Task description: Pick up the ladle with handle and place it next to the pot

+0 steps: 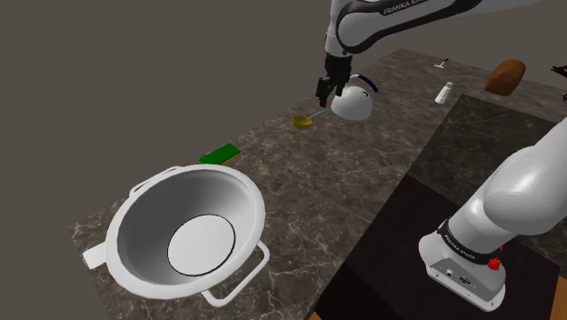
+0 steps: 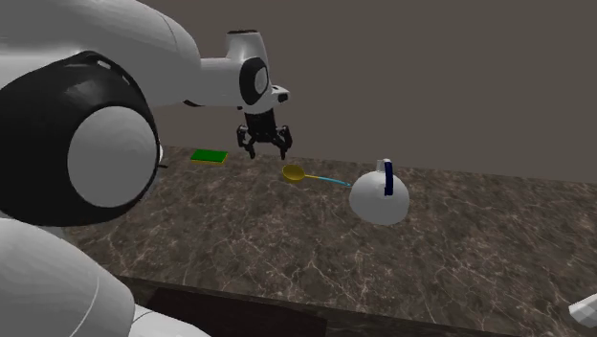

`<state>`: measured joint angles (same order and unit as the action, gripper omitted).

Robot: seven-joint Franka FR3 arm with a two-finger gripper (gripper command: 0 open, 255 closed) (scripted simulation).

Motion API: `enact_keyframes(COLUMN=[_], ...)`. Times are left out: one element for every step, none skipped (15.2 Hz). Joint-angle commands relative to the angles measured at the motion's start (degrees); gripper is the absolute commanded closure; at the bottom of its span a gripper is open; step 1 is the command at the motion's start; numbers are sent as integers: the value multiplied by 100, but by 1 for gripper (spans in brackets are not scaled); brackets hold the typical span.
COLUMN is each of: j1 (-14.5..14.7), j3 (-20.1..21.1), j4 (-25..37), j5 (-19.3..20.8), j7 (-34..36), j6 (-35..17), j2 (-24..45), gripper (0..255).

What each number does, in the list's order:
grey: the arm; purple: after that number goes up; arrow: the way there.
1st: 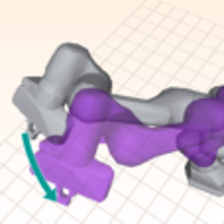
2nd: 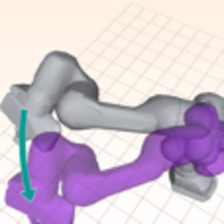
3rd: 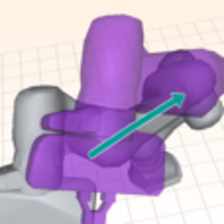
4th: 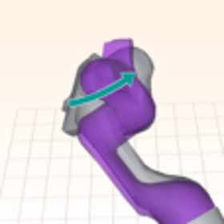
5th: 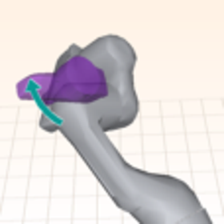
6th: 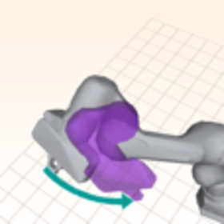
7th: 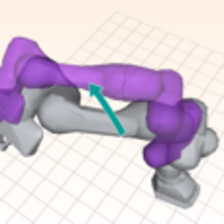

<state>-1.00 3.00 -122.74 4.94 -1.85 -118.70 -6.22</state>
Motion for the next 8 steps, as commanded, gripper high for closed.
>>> enact_keyframes(j1=[12, 14, 17, 22, 29, 36, 43, 52], j3=[26, 31, 34, 35, 35, 34, 33, 30], j4=[224, 361, 507, 659, 820, 988, 1164, 1348], j5=[54, 81, 109, 137, 165, 193, 220, 246], j7=[68, 89, 109, 129, 147, 165, 182, 197], j6=[-198, -268, -330, -386, -436, -478, -514, -542], j2=[447, 667, 888, 1110, 1333, 1556, 1781, 2007], gripper=[0, 0, 0, 0, 0, 0, 0, 0])
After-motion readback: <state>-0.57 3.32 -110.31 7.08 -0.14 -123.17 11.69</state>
